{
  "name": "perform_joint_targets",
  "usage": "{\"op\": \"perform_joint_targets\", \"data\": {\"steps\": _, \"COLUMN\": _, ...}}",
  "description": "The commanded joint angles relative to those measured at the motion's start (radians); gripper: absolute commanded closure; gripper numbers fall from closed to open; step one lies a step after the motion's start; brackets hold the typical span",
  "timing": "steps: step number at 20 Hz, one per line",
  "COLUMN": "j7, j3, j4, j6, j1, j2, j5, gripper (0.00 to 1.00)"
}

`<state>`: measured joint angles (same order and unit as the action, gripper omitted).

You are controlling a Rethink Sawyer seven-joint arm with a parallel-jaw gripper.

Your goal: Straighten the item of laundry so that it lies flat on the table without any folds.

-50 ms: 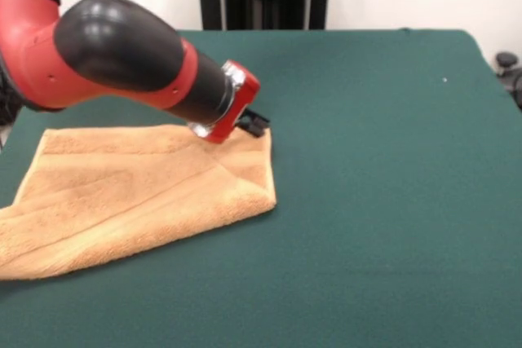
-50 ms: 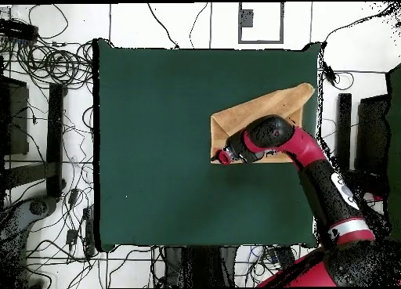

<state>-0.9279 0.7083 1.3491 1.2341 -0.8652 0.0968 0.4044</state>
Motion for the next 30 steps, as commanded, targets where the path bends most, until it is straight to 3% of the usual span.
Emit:
{"op": "perform_joint_targets", "data": {"steps": 1, "j7": -0.084, "j3": -0.053, "j4": 0.185, "j6": -0.108, "j1": 0.050, "j2": -0.059, "j5": 0.011, "gripper": 1.00}}
{"op": "perform_joint_targets", "data": {"steps": 18, "j7": -0.116, "j3": -0.049, "j4": 0.252, "j6": -0.220, "j1": 0.027, "j2": -0.066, "j5": -0.008, "gripper": 1.00}}
{"op": "perform_joint_targets", "data": {"steps": 30, "j7": -0.128, "j3": -0.020, "j4": 0.416, "j6": -0.309, "j1": -0.035, "j2": -0.046, "j5": -0.051, "gripper": 1.00}}
